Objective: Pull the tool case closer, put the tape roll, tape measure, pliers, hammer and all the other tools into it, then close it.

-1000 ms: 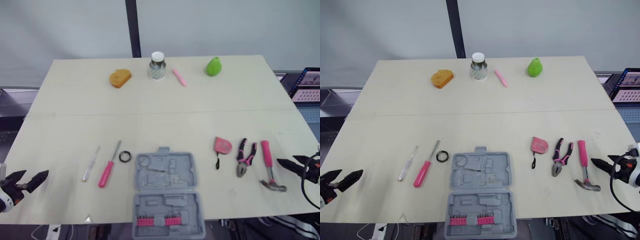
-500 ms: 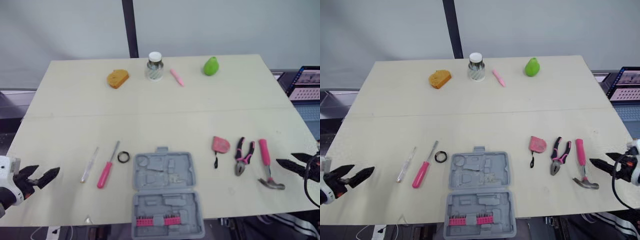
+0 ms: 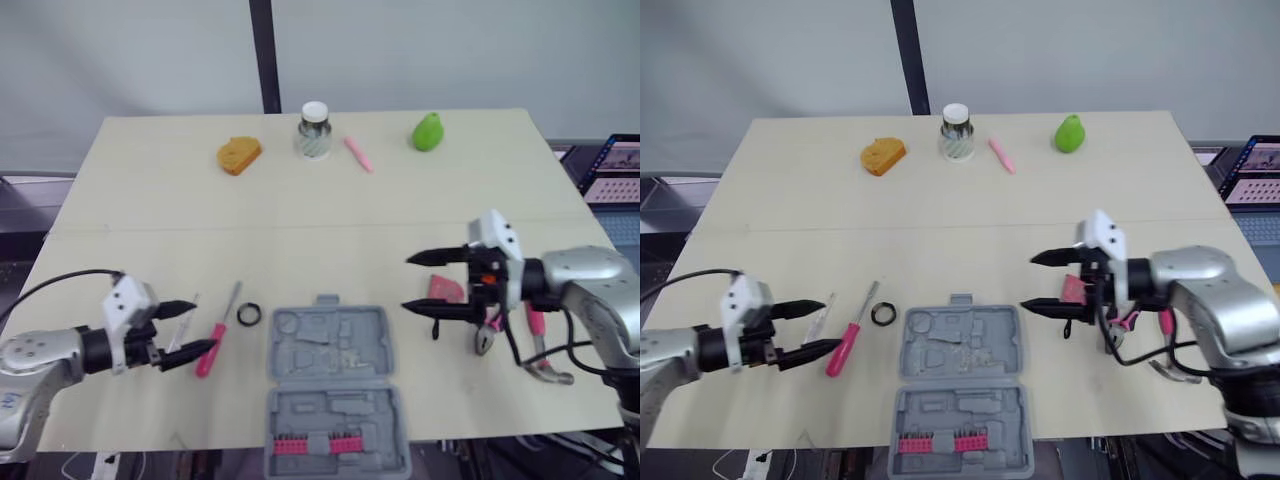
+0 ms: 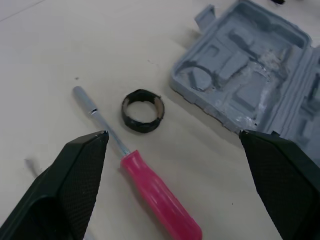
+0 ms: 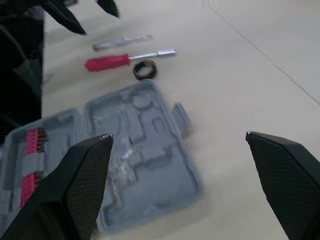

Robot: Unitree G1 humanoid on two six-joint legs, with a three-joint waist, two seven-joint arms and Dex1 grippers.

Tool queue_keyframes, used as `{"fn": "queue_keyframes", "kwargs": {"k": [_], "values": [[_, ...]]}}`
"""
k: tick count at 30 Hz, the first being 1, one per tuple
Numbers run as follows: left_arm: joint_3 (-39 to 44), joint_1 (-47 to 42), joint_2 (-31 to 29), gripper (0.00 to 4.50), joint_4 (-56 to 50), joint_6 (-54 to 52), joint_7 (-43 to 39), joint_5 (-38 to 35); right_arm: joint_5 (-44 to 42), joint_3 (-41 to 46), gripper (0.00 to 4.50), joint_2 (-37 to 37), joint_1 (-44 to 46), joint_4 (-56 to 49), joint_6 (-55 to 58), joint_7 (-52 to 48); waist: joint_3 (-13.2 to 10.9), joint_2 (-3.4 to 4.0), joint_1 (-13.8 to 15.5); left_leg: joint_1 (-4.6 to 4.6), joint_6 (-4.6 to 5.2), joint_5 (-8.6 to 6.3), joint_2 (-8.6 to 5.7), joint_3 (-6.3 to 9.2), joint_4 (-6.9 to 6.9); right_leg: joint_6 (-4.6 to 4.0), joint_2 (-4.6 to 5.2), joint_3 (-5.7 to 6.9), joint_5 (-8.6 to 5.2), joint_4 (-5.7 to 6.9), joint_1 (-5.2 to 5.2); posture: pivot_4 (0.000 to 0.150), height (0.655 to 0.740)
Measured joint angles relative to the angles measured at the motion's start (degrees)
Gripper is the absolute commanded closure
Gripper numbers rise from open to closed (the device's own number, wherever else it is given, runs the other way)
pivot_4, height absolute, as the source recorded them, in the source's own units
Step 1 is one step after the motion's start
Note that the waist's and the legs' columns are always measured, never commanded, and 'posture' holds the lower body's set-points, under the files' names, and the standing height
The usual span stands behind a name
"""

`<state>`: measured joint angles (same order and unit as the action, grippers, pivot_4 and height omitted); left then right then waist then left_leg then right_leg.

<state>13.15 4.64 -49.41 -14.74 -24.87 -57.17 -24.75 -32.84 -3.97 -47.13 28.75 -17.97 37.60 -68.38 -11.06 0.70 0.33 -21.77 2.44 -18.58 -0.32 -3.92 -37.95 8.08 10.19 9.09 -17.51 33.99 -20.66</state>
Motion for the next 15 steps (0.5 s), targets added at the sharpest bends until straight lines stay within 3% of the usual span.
{"fn": "queue_keyframes", "kwargs": {"k": [2, 6, 12, 15], "values": [[-2.5, -2.05, 0.4, 0.81, 2.78, 3.59, -0.72, 2.06, 0.01, -2.09, 0.0, 1.16, 1.69, -0.93, -0.02, -0.11, 0.0, -0.01, 0.03, -0.1, 0.02, 0.01, 0.0, 0.04, -0.02, 0.0, -0.04, 0.03, 0.0, 0.01, -0.07, 0.15, 0.74], [-6.63, -6.84, 2.63, 2.54, 9.64, 9.89, -1.48, 5.82, 1.0, -4.85, 0.0, 3.69, 3.72, -1.0, -0.51, 0.0, 0.03, -0.06, 0.05, -0.49, 0.12, 0.06, 0.0, 0.04, -0.15, 0.03, -0.09, 0.07, 0.02, 0.08, -0.37, 0.15, 0.74], [-10.76, -10.48, 5.39, 2.54, 13.66, 15.62, -1.63, 9.55, 2.49, -6.92, 0.0, 5.69, 3.63, -0.95, -1.45, 1.05, 0.04, -0.08, -0.09, -0.51, 0.16, 0.1, 0.03, 0.0, -0.26, 0.03, -0.12, 0.05, 0.02, 0.17, -0.39, 0.15, 0.74], [-12.45, -11.1, 6.19, 3.35, 15.14, 18.09, -1.74, 10.86, 2.71, -7.0, 0.0, 6.81, 3.49, -1.28, -1.44, 2.32, 0.05, -0.09, -0.23, -0.5, 0.16, 0.15, 0.03, -0.01, -0.3, 0.03, -0.11, 0.02, 0.02, 0.23, -0.39, 0.15, 0.74]]}}
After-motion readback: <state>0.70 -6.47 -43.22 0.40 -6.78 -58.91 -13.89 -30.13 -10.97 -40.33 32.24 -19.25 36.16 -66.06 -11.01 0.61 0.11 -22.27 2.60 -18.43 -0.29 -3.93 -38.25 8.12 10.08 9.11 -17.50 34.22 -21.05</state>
